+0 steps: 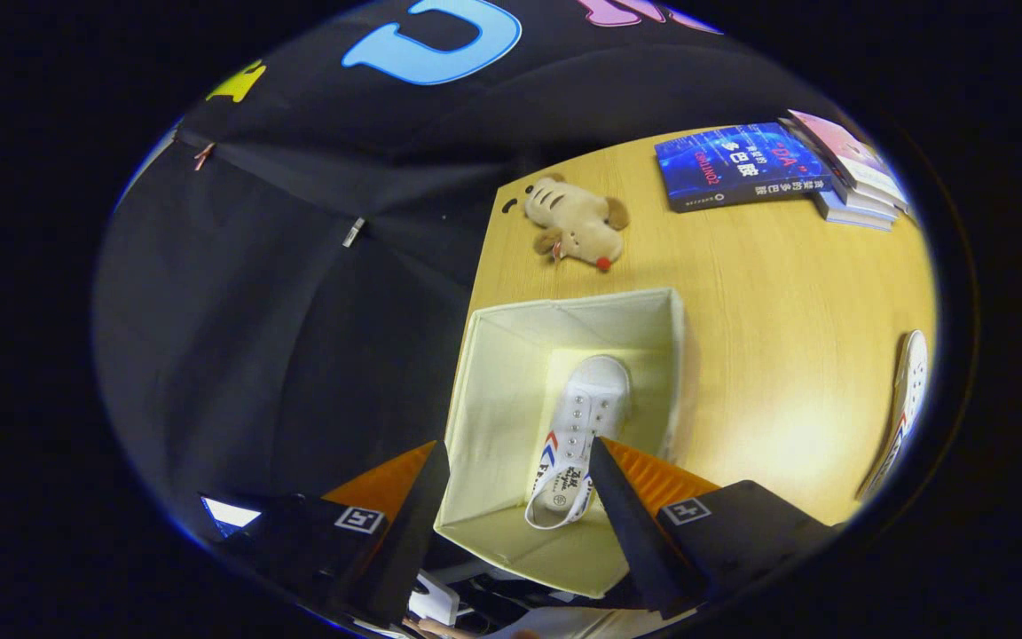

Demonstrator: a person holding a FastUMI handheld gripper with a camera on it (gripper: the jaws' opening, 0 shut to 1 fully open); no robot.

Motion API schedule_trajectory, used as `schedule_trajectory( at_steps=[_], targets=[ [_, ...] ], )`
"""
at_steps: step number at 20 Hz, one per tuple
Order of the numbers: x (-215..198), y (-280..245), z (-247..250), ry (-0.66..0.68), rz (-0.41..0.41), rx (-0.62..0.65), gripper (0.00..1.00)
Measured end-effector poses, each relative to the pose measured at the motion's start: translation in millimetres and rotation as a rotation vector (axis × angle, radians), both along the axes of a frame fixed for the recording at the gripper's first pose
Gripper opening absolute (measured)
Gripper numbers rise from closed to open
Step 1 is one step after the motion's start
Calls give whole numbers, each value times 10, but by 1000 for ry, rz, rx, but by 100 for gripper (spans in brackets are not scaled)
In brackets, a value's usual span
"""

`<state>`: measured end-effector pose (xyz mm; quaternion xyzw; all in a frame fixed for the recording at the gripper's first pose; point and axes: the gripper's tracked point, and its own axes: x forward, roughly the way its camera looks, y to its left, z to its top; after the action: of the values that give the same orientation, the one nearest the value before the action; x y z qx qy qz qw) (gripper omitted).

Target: Open the storage box then place both shoes into the box .Put the left shoe in first, then the right shoe, with the right side of both shoes facing outward in a uniform manner.

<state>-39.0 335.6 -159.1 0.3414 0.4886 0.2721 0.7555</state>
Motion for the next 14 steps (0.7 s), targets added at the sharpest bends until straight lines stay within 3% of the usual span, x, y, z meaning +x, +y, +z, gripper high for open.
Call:
schedule_trajectory(
  at_steps=[8, 14],
  targets=[
    [27, -1746, -246, -70, -189, -148, 97],
    [-108, -2893, -642, -48, -279, -299, 97]
  ],
)
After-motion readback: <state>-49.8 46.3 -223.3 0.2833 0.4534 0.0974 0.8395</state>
